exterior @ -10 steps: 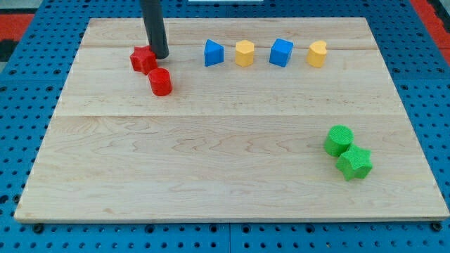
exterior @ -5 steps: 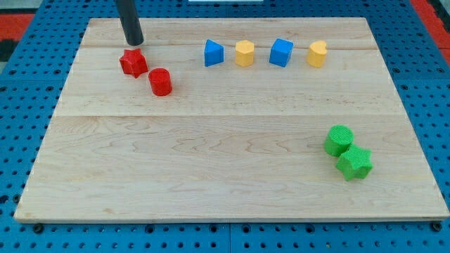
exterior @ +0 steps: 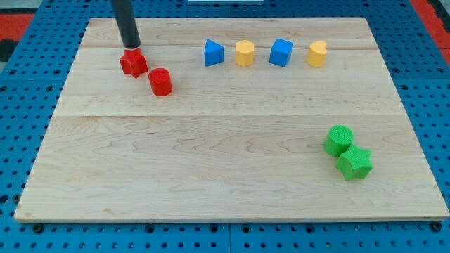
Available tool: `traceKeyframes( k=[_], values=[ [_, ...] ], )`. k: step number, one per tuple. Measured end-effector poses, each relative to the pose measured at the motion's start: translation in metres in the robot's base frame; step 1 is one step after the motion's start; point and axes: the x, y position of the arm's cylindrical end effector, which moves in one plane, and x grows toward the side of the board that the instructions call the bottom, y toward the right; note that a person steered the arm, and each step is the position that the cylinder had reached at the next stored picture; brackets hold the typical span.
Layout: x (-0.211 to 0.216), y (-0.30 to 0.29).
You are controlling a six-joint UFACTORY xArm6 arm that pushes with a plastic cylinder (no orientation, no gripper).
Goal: Push the red blocks towards the center of the board
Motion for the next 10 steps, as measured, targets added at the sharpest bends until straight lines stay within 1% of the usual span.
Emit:
traceKeyframes(
  k=[2,3,4,5,6,7,8,9,10],
  values=[
    [0.071,0.059],
    [0.094,0.058],
    [0.087,0.029],
    [0.093,-0.011],
    [0.12,0.0],
    [0.135,0.039],
    [0.135,0.095],
    [0.133,0.072],
    [0.112,0.09]
  ],
)
